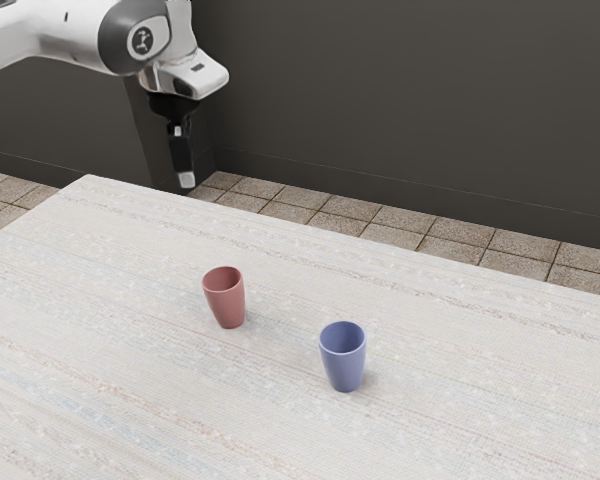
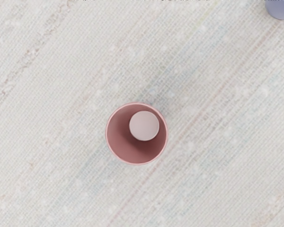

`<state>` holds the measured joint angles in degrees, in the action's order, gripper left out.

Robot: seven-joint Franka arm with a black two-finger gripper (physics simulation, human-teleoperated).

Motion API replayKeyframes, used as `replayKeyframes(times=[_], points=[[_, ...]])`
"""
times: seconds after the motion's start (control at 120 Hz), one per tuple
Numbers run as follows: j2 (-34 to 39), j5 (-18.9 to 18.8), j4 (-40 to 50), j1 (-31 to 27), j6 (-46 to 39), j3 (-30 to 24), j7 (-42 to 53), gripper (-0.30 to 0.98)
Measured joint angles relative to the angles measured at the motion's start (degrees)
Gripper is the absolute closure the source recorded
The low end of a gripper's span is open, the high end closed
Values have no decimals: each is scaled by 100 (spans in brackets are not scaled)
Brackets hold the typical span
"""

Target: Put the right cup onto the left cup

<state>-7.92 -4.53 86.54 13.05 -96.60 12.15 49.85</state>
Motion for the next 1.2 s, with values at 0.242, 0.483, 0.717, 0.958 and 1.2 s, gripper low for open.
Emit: replayKeyframes(times=[0.242, 0.483, 0.717, 0.958, 1.2], points=[[-507, 99, -5, 680, -293, -21, 146, 0], [-1119, 160, -4, 1237, -784, -228, 224, 0], [-1726, 253, 135, 1516, -1374, -337, 183, 0], [-1923, 381, 795, 1526, -2066, -492, 60, 0], [-2007, 332, 856, 1529, -2477, -542, -94, 45]])
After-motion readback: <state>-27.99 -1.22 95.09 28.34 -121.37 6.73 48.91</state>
